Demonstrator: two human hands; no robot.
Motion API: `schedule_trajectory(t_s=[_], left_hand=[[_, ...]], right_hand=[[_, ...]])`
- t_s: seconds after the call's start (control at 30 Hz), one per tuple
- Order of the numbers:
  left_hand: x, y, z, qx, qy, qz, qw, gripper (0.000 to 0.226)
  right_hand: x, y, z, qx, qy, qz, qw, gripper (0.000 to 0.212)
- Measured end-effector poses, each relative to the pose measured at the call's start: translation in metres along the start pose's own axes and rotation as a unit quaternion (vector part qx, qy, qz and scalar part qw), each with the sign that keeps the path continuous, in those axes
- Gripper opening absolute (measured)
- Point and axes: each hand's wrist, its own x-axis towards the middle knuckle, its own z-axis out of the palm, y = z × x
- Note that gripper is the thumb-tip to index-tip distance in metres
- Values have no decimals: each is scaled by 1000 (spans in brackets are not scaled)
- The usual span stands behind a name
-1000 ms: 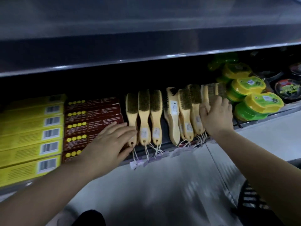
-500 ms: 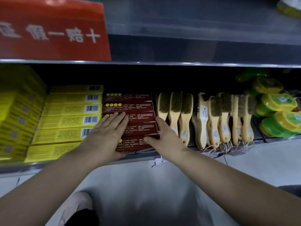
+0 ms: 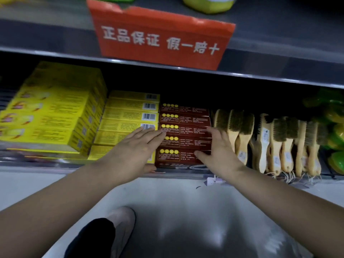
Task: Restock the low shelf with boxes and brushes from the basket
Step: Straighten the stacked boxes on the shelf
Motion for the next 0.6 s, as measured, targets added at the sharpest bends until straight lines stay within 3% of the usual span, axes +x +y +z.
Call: schedule_trajectory(t_s=[0.07, 0.17, 0.3, 0.37, 0.47, 0.6], left_hand=[[-32, -12, -13, -27, 28, -7, 999, 74], [-73, -26, -29, -99, 61, -64, 991, 64], [-94, -34, -12, -122, -12, -117, 986, 72], [-91, -35, 1, -70, -31, -141, 987, 76], [-80, -36, 16, -8, 28, -124, 992, 87], [-64, -39, 23, 11, 107, -118, 987, 83]], right_hand=[[-2, -23, 6, -51, -14, -61, 997, 71], [-4, -65, 25, -22, -79, -116, 990, 62], [-6, -102, 58, -61, -147, -158, 974, 76], [-6, -107, 72, -108, -140, -175, 969, 78], [-3, -103, 86, -157, -91, -195, 964, 72], [-1, -97, 92, -163, -41, -223, 960, 63]])
